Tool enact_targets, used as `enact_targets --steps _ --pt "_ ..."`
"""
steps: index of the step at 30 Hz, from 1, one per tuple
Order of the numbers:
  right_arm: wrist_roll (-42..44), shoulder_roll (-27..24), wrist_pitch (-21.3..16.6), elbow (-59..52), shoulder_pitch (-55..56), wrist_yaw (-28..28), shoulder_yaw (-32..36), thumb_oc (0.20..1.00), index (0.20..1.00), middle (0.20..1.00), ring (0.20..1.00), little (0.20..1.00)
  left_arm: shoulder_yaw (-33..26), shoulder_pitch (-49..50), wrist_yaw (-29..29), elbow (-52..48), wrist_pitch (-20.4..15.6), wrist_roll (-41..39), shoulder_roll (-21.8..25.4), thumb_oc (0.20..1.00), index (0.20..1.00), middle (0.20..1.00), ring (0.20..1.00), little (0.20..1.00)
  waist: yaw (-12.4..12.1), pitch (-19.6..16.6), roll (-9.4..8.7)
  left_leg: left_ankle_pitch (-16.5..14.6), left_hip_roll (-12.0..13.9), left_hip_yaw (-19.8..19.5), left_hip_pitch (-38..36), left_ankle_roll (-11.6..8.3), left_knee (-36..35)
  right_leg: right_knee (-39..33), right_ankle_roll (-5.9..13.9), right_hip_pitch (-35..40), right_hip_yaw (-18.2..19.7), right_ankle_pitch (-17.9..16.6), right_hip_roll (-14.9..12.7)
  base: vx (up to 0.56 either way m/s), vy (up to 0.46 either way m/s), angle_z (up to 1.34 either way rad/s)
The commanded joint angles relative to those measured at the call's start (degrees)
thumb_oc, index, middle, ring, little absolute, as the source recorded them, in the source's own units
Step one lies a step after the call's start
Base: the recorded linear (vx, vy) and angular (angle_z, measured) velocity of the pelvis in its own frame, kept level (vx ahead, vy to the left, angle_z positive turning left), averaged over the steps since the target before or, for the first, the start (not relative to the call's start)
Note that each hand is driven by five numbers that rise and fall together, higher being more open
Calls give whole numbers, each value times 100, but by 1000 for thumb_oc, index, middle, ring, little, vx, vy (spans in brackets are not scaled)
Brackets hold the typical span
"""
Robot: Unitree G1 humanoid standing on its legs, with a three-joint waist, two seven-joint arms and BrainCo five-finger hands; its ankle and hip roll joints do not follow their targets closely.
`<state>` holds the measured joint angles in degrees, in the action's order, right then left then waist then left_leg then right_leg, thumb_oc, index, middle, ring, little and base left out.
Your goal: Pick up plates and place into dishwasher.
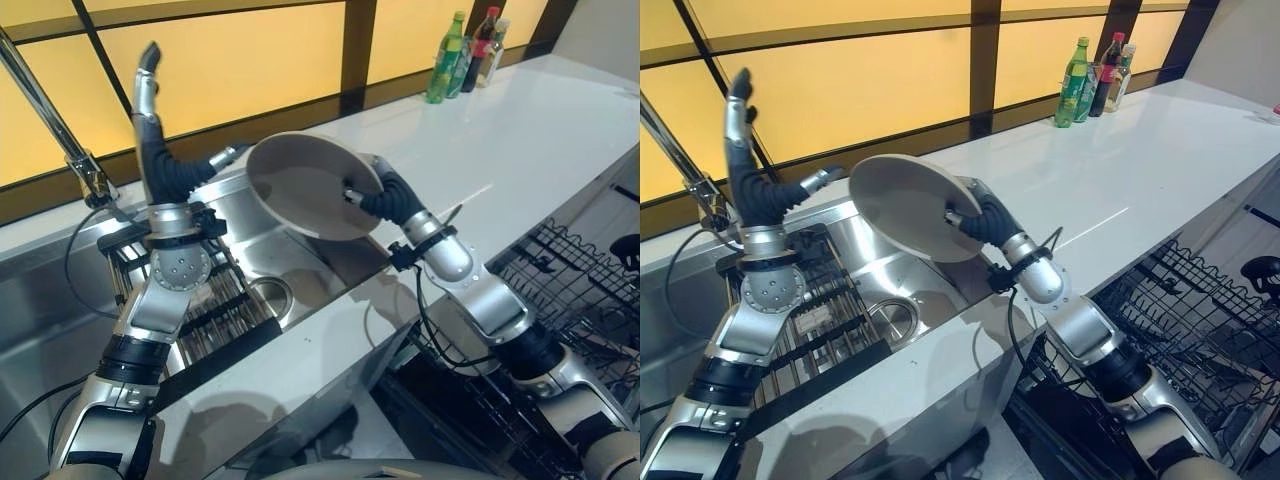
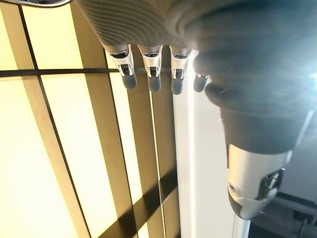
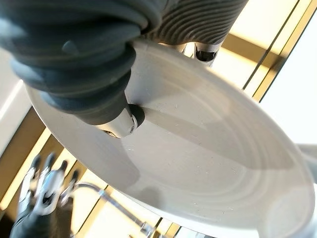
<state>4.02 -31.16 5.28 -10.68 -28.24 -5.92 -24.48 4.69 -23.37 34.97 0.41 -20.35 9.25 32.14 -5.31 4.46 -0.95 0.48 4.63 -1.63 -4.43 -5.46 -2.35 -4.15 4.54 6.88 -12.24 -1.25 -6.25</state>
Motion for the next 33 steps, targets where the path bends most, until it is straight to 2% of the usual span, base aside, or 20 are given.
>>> enact_targets --steps 1,8,12,16,24,29,33 --pt "-245 -246 -396 -424 138 -351 499 200 200 200 200 200 -183 43 32 97 -12 -319 202 1000 1000 1000 1000 1000 211 -469 43 104 248 355 463 -67 29 1091 288 -290 69 737 -347 16 -47 -10" --pt "-822 -658 -521 -108 868 -960 1637 200 200 200 200 200 -844 621 -92 278 -102 -487 373 1000 1000 1000 1000 1000 483 -468 62 115 377 646 351 -71 -28 973 287 -342 281 632 -273 9 -47 -17" --pt "-1196 -949 -705 94 1709 -1168 2551 200 200 200 200 200 -1403 1134 -309 93 0 -636 519 1000 1000 1000 1000 1000 632 -470 63 151 439 799 291 -74 -108 829 327 -331 414 544 -262 17 -72 -23" --pt "-1776 -1064 -753 623 2181 -1654 3147 200 200 200 200 200 -1724 1387 -455 172 26 -783 538 1000 1000 1000 1000 1000 716 -422 87 148 465 851 267 -71 -115 747 339 -325 458 481 -256 9 -92 -17" --pt "-2279 -1276 -458 1418 2503 -1925 3520 200 200 200 200 200 -2095 1741 -857 92 118 -746 678 1000 1000 1000 1000 1000 763 -291 182 60 470 825 274 -99 -55 790 366 -350 497 557 -306 20 -88 -10" --pt "-2335 -1726 -389 2114 2070 -2133 3383 200 200 200 200 200 -1809 1413 -544 257 199 -593 880 1000 1000 1000 1000 1000 826 74 372 18 431 717 703 -134 296 1161 348 -835 621 623 -351 -169 -23 -4" --pt "-2420 -2236 -265 2527 1596 -2090 3154 200 200 200 200 200 -1652 1162 -238 268 304 -722 931 1000 1000 1000 1000 1000 897 491 578 54 311 613 1106 -178 574 1427 284 -1211 802 709 -330 -175 40 -5"
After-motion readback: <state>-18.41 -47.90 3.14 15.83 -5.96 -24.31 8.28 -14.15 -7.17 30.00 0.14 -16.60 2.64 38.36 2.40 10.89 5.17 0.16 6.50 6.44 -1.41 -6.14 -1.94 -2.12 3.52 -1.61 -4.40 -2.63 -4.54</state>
